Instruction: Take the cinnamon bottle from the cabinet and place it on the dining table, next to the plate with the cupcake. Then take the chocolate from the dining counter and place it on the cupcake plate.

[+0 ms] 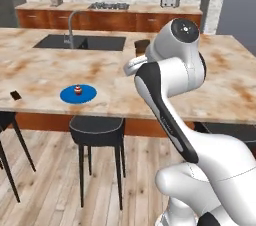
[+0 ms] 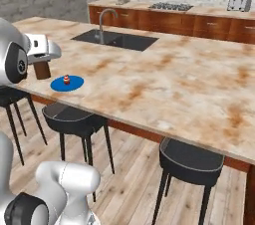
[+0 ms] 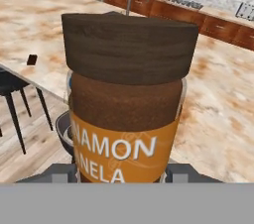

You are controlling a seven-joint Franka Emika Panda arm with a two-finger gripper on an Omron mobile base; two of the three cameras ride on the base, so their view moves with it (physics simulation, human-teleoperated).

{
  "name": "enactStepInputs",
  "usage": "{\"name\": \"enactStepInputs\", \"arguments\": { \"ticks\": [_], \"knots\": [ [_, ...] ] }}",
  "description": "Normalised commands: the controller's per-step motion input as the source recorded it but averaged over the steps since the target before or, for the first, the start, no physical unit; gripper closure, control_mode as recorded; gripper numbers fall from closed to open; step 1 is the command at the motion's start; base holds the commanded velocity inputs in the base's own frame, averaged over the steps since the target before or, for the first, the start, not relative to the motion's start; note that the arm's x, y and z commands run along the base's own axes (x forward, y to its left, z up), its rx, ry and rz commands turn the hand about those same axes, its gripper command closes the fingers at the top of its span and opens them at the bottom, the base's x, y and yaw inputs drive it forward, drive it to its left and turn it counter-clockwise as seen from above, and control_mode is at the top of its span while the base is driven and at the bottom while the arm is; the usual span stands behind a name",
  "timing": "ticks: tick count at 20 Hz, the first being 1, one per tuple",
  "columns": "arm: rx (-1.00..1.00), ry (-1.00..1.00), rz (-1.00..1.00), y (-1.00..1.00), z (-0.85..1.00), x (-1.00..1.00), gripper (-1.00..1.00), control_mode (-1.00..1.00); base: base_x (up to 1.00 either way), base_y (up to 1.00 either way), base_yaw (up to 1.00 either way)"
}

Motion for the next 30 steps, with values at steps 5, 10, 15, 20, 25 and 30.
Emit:
{"name": "enactStepInputs", "arguments": {
  "ticks": [5,10,15,20,25,30],
  "knots": [
    [0.00,0.00,0.00,0.00,0.00,0.00,1.00,1.00,0.00,1.00,-0.42],
    [0.00,0.00,0.00,0.00,0.00,0.00,1.00,1.00,0.01,1.00,-0.38],
    [0.00,0.00,0.00,0.00,0.00,0.00,1.00,1.00,0.12,1.00,-0.31],
    [0.00,0.00,0.00,0.00,0.00,0.00,1.00,1.00,0.47,0.98,-0.22],
    [0.00,0.00,0.00,0.00,0.00,0.00,1.00,1.00,0.76,0.10,-0.13],
    [0.00,0.00,0.00,0.00,0.00,0.00,1.00,1.00,0.69,0.28,-0.13]
  ]
}}
